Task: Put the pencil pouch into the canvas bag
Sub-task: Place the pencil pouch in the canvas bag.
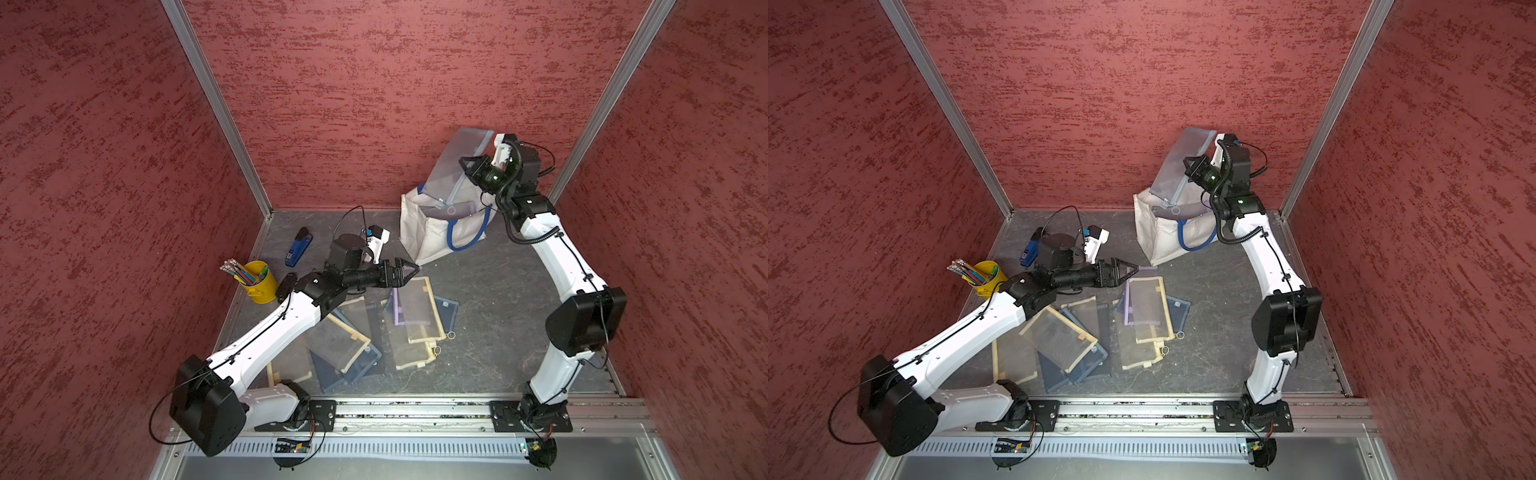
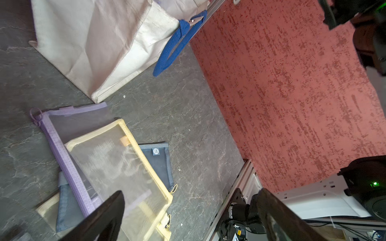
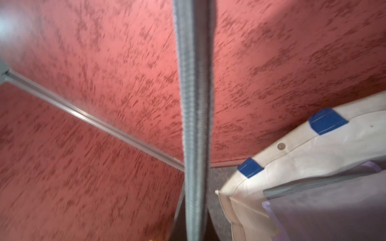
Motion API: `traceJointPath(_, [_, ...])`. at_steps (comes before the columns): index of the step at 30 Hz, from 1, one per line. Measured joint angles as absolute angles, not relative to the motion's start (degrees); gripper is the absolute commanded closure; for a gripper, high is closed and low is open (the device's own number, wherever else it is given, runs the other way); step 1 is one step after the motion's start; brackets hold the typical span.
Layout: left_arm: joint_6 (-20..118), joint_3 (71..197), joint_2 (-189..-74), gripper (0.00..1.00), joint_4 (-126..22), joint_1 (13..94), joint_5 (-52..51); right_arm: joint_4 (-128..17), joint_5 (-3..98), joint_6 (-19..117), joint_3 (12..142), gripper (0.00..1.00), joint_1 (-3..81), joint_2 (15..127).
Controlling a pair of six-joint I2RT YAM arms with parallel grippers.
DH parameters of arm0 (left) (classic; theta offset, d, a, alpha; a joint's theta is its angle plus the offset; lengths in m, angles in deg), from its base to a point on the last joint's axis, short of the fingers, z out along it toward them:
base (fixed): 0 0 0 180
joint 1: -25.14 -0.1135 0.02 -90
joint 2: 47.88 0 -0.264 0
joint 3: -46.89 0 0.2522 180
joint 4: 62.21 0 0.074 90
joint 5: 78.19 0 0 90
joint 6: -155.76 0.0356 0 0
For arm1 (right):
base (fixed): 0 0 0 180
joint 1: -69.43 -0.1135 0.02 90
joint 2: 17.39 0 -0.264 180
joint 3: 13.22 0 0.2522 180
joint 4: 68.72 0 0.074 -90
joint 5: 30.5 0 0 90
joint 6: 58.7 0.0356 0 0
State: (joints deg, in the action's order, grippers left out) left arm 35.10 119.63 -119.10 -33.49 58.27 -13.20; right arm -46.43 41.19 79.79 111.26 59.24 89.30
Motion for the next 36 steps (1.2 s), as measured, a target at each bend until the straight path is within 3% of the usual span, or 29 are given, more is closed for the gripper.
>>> traceJointPath(9, [35.8,116.5,-113.8,0.01,-32.5,59.2,-9.7,-42.9,54.7,87.3,113.1,1.00,58.6,96.1])
traceJointPath(21, [35.7,115.5,-113.6,0.00,-32.6,59.2,-8.6,-42.7,57.1,89.9,104.8,0.98,56.7,97.2])
traceJointPath(31, [35.2,115.5,-113.7,0.00,-32.6,59.2,-7.0,-42.2,57.6,88.0,104.7,0.55,56.7,97.1])
traceJointPath(36, [34.6,115.1,-113.6,0.00,-32.6,59.2,-6.1,-41.3,57.9,86.0,104.7,0.39,56.7,95.9])
